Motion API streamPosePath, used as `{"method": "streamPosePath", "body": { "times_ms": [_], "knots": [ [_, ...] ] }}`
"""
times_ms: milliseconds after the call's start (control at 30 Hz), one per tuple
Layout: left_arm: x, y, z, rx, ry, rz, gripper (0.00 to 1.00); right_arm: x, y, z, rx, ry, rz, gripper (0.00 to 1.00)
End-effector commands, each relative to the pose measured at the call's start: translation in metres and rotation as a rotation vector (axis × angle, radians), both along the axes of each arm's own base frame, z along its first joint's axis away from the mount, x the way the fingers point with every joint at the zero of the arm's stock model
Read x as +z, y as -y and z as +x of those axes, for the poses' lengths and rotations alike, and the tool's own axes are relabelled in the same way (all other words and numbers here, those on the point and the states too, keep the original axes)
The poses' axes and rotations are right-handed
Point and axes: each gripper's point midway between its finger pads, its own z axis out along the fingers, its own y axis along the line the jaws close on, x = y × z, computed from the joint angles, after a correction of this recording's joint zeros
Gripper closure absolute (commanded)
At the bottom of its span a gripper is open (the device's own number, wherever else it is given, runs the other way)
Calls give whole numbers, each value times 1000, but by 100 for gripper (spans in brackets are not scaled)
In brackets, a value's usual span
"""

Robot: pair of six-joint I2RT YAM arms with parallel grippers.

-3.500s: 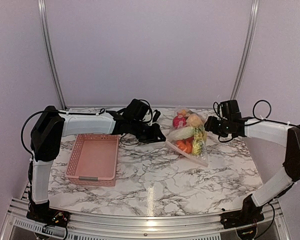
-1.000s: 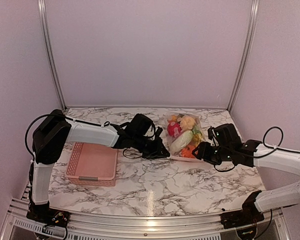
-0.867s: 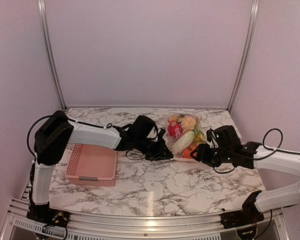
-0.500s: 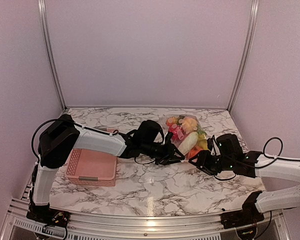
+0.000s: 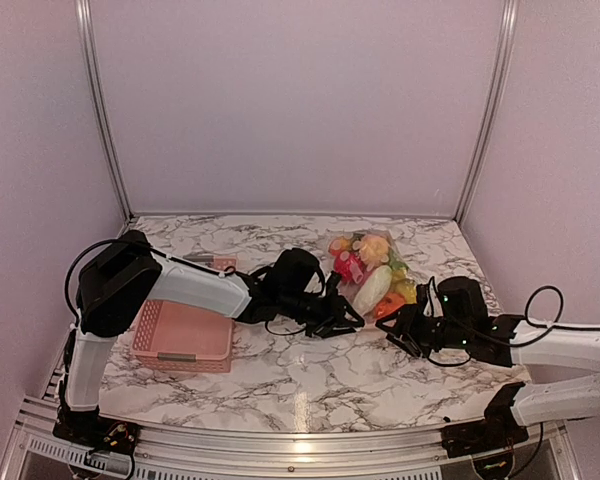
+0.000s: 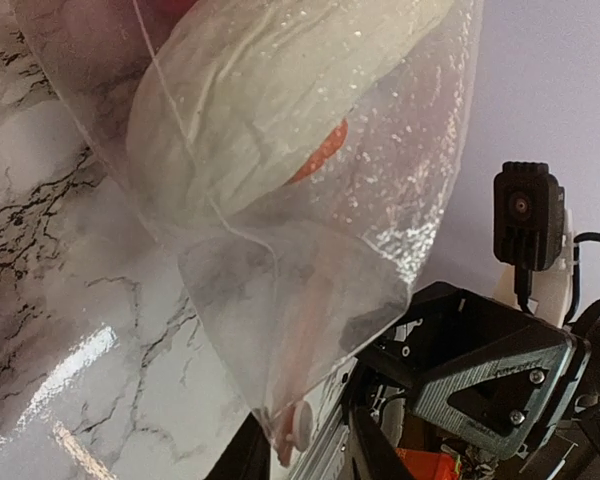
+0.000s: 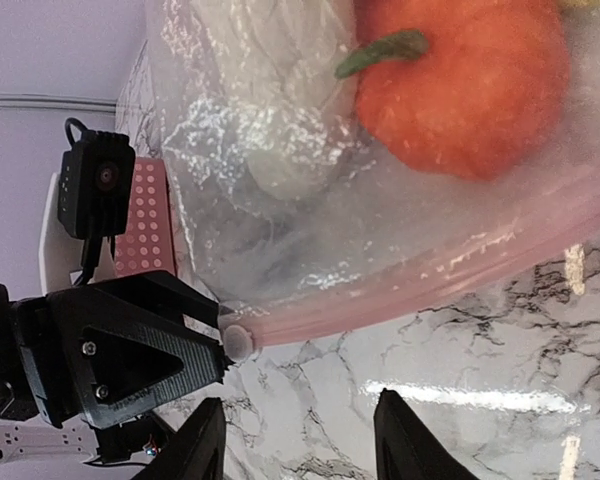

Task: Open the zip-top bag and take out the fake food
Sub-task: Adjust the zipper food storage bag at the center of the board, then unzip the zipper food storage bag at the center of the board.

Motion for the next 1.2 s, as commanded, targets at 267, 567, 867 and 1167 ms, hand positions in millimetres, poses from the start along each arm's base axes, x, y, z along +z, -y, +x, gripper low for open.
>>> {"method": "streamPosePath", "body": {
  "times_ms": [267,567,867,1167],
  "knots": [
    [0,-22,7,37,27,15,72,4,-14,4,3,-4,85,54],
    [7,-22,15,42,29,-19,74,-2,-23,5,25,-18,92,57],
    [-1,-20,18,32,15,-19,84,-12,-32,6,39,-39,99,60],
    [0,-13,16,10,8,-30,96,-18,-38,10,31,-42,109,62]
  ]
}}
